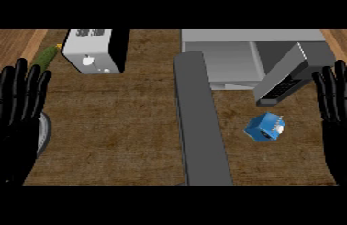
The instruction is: Pick up the milk, place it into the microwave and close the microwave
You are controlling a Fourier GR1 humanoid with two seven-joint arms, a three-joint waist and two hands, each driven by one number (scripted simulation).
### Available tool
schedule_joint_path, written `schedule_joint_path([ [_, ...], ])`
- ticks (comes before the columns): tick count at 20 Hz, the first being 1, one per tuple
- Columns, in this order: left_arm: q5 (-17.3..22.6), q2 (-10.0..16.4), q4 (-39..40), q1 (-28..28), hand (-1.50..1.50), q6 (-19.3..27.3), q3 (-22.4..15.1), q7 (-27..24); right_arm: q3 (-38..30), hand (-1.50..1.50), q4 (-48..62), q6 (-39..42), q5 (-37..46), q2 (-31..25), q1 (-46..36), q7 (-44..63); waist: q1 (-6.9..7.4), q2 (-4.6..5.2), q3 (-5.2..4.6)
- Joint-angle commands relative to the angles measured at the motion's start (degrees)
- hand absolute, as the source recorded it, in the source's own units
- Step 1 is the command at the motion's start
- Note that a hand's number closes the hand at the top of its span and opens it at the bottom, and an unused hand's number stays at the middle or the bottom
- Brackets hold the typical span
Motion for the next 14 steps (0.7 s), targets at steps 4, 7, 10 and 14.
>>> schedule_joint_path([
  [4,-1.8,-0.3,3.0,0.9,-1.5,0.7,0.8,-1.1,8.5,-1.5,-3.2,-18.6,16.6,5.6,-3.1,5.3,1.26,-1.36,0.38],
  [7,2.1,-5.6,-0.8,4.6,-1.5,2.8,-2.3,4.6,15.3,-1.5,1.8,-23.5,11.1,5.7,-4.3,5.3,2.84,-1.38,0.5],
  [10,3.6,-5.6,1.0,4.2,-1.5,3.0,-0.5,4.1,20.5,-1.5,5.6,-29.8,13.1,5.7,-9.1,6.3,1.84,-1.29,0.49],
  [14,3.2,-5.8,-4.3,13.3,-1.5,1.6,-2.7,0.8,27.9,-1.5,6.3,-38.0,19.2,5.7,-13.6,12.9,1.66,-1.44,0.47],
])
